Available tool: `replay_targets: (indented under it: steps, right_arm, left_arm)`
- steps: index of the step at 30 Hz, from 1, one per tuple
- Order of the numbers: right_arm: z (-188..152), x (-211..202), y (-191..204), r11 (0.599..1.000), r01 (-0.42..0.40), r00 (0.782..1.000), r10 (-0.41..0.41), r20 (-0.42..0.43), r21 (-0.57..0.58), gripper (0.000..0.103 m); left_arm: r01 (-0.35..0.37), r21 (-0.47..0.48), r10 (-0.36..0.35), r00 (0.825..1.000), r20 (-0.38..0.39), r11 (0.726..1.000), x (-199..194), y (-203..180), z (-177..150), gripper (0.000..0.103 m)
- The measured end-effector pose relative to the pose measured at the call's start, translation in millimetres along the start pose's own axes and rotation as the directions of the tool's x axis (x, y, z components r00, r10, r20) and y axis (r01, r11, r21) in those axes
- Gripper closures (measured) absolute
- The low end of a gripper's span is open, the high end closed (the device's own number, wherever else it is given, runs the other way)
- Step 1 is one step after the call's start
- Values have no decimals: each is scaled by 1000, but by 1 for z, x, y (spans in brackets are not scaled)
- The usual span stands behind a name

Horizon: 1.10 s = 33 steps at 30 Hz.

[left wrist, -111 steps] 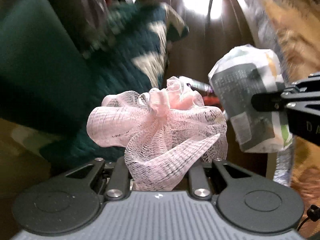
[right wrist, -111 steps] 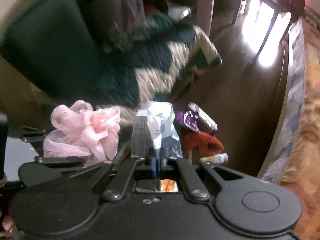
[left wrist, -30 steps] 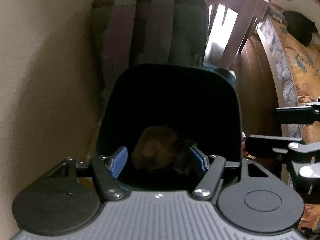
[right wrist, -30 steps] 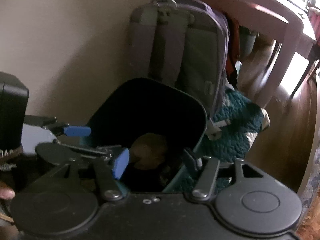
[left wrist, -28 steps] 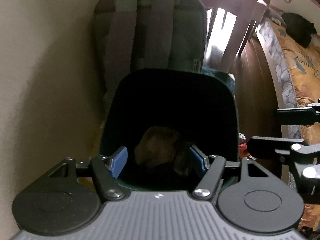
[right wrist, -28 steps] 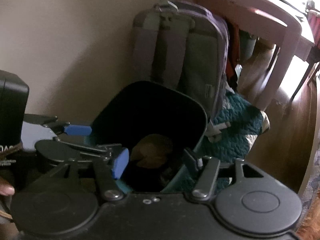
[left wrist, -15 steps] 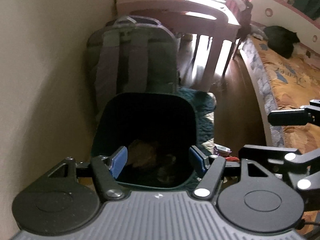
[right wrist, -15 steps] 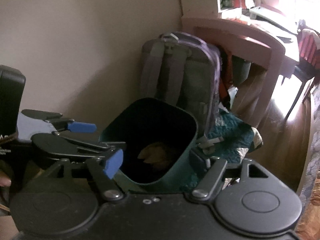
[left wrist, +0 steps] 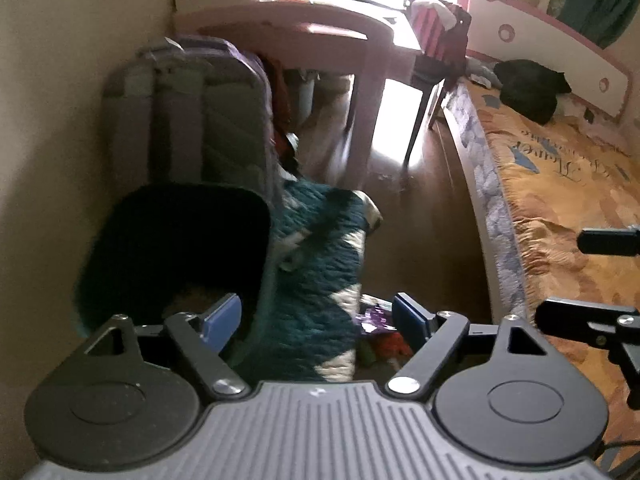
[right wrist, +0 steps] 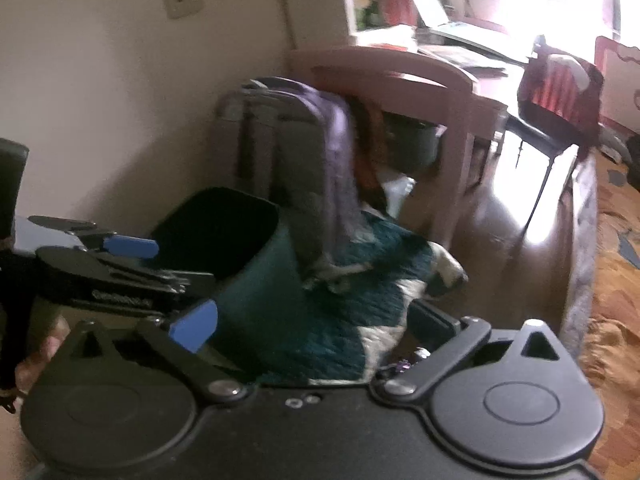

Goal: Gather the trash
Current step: 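Withdraw both tools from the bin back toward the floor trash, then grasp the white sock with left tool while right tool grasps drink bottle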

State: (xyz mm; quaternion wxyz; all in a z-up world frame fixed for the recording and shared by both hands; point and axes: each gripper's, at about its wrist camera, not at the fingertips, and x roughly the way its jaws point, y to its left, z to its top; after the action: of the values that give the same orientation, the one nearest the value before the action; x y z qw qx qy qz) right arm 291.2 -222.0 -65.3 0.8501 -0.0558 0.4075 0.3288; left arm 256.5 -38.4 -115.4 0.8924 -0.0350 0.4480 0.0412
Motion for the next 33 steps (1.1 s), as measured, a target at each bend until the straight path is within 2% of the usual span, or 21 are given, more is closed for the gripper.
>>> replay_targets:
  steps: [2, 5, 11, 17, 22, 24, 26, 29, 33]
  right_arm:
    - [-11, 1, -25, 1000, 12, 1000, -12, -7, 1, 0]
    - [-33, 14, -70, 999, 37, 999, -36, -39, 4, 0]
    - [-91, 77, -149, 998, 63, 988, -58, -145, 29, 0]
    - [-160, 167, -210, 992, 90, 971, -67, -229, 93, 0]
    - [-224, 249, -251, 972, 177, 954, -130, -271, 155, 0]
    - [-251, 286, -269, 957, 209, 944, -144, -297, 201, 1]
    - [-275, 316, -285, 938, 247, 932, -160, -325, 245, 2]
    - [-310, 363, -307, 909, 284, 915, -162, -370, 304, 5]
    - [-354, 417, -334, 869, 336, 883, -158, -442, 362, 8]
  left_arm:
    - [7, -24, -7, 1000, -15, 1000, 20, -18, -5, 17]
    - [-2, -39, 0, 999, -43, 999, 57, -46, -19, 0]
    - [-38, -95, 25, 990, -136, 995, 149, -91, -61, 0]
    - [-110, -100, 82, 964, -252, 989, 260, -126, -120, 0]
    - [-213, -106, 163, 922, -352, 971, 359, -144, -175, 0]
    - [-246, -115, 183, 901, -394, 963, 398, -147, -198, 0]
    - [-280, -123, 198, 871, -449, 952, 437, -150, -222, 0]
    - [-315, -164, 184, 825, -535, 935, 492, -149, -258, 0]
    - [-352, -256, 135, 785, -604, 900, 547, -139, -292, 0]
